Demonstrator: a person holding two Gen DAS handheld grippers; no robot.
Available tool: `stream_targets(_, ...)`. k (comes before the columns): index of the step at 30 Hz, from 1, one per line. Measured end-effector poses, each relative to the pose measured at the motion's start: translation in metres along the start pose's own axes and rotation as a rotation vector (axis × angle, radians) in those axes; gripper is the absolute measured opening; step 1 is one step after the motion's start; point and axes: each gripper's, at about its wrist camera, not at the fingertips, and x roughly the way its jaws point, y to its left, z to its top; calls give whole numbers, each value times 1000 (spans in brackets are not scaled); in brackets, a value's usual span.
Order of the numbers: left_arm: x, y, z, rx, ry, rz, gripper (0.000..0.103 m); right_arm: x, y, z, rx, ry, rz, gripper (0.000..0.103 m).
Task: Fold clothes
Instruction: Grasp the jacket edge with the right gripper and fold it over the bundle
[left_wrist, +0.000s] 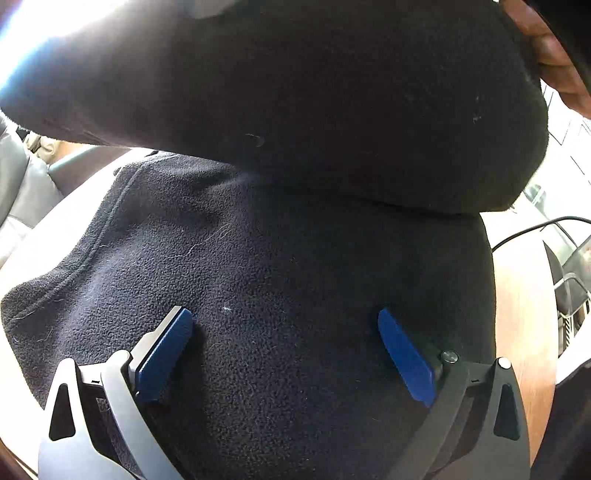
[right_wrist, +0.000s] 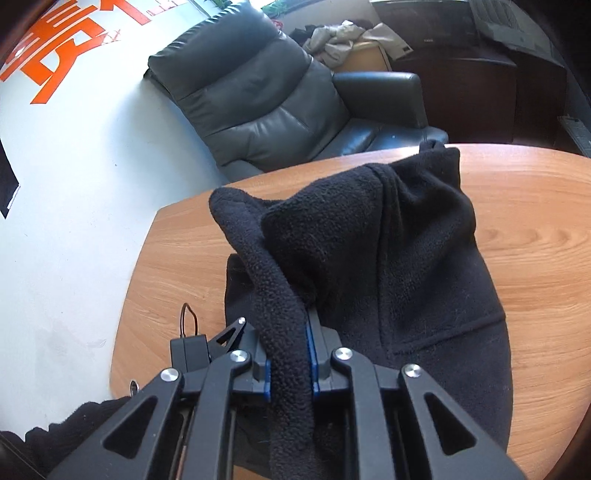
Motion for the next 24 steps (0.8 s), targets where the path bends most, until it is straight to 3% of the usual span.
stream_targets(3, -2, -4, -2, 1, -2, 1, 102, -14, 8, 0, -107, 7, -54, 27)
stream_targets(5, -3, -7, -3, 0, -3, 5, 103, -27, 19, -4, -230, -2, -124, 47)
stream_targets(6, -4, -9, -3, 0, -4, 7, 103, -34, 23, -8, -284, -9, -167, 65)
stream_targets(7, -4, -10, -4, 0, -4, 8, 103, -39, 27, -14, -338, -17, -218, 74)
stream_targets(11, -7, -16, -6, -3, -2, 9, 103, -40, 36, -47, -579, -3, -454, 74)
stream_targets(13, -8, -19, -8, -4, -4, 10, 103, -39, 32, -59, -621, -17, -526, 74)
stream_targets(15, -10, -21, -10, -5, -6, 9, 103, -37, 26, -66, -613, 10, -510, 74)
stream_targets(19, -14, -27, -13, -7, -9, 8, 103, -38, 34, -81, -662, 51, -372, 75)
stream_targets(20, -15, -29, -13, -8, -10, 7, 103, -41, 40, -88, -707, 44, -342, 77)
stream_targets(22, -18, -31, -16, -10, -11, 4, 103, -46, 48, -102, -790, 24, -320, 92)
stream_targets(24, -22, -32, -20, -12, -14, 0, 103, -49, 50, -119, -873, 8, -327, 94)
